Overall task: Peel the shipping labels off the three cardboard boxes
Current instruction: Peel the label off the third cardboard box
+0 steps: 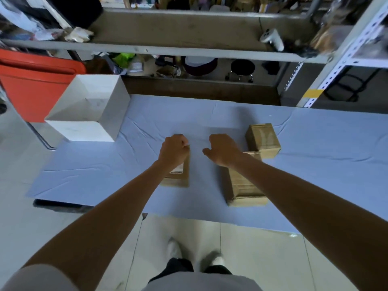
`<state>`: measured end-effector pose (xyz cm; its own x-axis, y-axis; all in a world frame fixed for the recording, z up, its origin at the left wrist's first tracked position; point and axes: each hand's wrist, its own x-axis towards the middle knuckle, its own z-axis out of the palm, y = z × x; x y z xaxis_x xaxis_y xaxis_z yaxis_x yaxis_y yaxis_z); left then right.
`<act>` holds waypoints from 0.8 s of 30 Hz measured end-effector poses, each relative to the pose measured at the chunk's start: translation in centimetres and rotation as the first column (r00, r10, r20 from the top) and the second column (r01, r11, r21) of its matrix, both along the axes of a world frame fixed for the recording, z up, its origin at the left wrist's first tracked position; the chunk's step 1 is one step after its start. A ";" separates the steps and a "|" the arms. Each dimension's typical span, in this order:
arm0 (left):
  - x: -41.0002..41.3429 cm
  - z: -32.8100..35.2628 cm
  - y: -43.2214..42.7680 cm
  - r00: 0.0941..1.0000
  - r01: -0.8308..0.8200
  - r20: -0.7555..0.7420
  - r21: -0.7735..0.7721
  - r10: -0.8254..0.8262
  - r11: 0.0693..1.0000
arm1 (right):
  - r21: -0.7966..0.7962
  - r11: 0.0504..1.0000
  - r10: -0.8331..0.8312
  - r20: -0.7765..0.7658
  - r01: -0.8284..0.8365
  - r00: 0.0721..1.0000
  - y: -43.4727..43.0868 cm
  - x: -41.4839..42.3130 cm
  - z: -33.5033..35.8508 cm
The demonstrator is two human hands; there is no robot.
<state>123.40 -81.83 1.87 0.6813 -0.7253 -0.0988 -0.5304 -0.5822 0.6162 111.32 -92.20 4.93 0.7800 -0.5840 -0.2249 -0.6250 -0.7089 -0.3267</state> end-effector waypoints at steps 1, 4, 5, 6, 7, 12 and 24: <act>0.1 0.0 0.0 1.000 -0.003 -0.002 -0.010 0.003 1.000 | 0.001 1.000 0.004 -0.005 -0.004 1.000 0.1 0.2 -0.1; 0.9 -0.2 0.1 1.000 0.005 -0.007 -0.014 -0.005 1.000 | 0.007 1.000 0.005 -0.017 -0.005 1.000 0.2 1.1 -0.5; 1.2 -0.4 0.1 1.000 0.018 -0.010 -0.008 -0.018 1.000 | 0.010 1.000 0.005 -0.024 -0.004 1.000 0.3 1.5 -0.7; 1.6 -0.5 0.1 0.999 0.035 -0.006 -0.001 -0.035 0.999 | 0.008 1.000 0.001 -0.028 -0.001 1.000 0.4 1.9 -0.9; 2.2 -0.8 0.0 0.999 0.049 -0.003 0.007 -0.049 0.999 | 0.009 1.000 -0.011 -0.030 0.011 0.999 0.5 2.3 -1.1; 5.8 -2.0 -0.1 0.997 0.055 -0.048 0.026 -0.054 0.998 | 0.034 0.999 -0.040 -0.086 0.043 0.996 0.8 4.8 -2.2; 7.8 -4.7 1.2 0.992 0.008 -0.126 0.114 0.006 0.993 | 0.109 0.993 -0.014 -0.244 0.042 0.970 1.2 7.1 -6.4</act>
